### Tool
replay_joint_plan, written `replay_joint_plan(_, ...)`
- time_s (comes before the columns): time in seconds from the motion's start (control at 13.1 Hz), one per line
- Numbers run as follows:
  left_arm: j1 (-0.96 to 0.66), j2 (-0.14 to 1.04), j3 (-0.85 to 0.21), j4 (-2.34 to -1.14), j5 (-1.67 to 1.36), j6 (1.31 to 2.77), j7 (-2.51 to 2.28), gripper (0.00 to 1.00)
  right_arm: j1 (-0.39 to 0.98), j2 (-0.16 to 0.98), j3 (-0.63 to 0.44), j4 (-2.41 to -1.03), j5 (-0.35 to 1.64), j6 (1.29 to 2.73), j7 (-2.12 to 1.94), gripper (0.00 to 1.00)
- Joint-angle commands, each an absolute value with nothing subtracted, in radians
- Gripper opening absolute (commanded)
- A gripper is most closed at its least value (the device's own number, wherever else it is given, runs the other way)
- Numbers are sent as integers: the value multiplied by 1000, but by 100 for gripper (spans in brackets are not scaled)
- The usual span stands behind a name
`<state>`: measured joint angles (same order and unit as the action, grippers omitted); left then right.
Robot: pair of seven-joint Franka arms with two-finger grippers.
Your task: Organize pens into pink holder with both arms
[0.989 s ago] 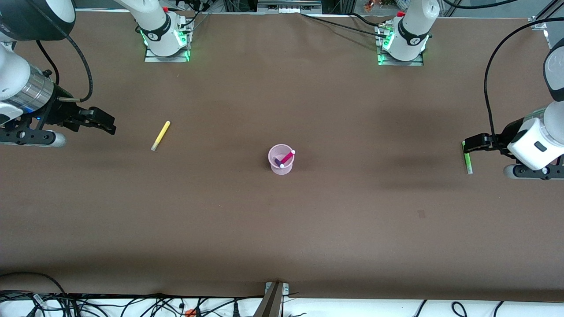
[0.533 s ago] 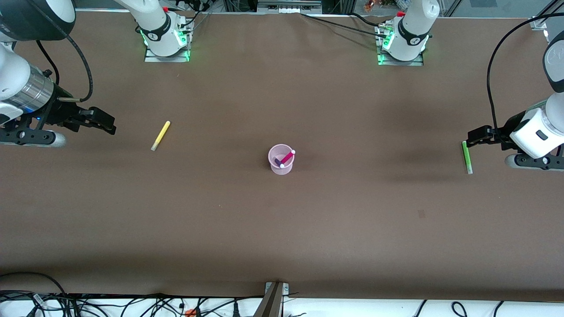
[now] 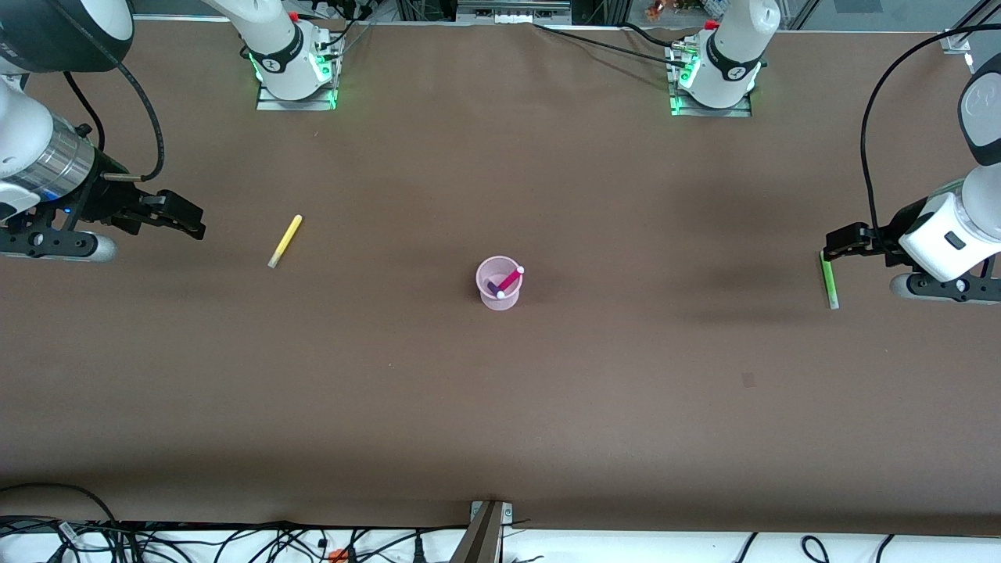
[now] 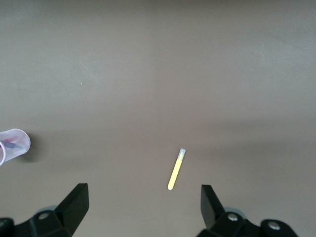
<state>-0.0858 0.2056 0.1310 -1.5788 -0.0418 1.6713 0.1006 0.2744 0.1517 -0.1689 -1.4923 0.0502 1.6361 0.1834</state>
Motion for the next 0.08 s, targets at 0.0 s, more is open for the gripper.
replay_joint_plan(0.0, -78, 198, 126, -1589, -38, 1675, 107, 100, 268, 147, -166, -1491, 51, 1632, 170, 100)
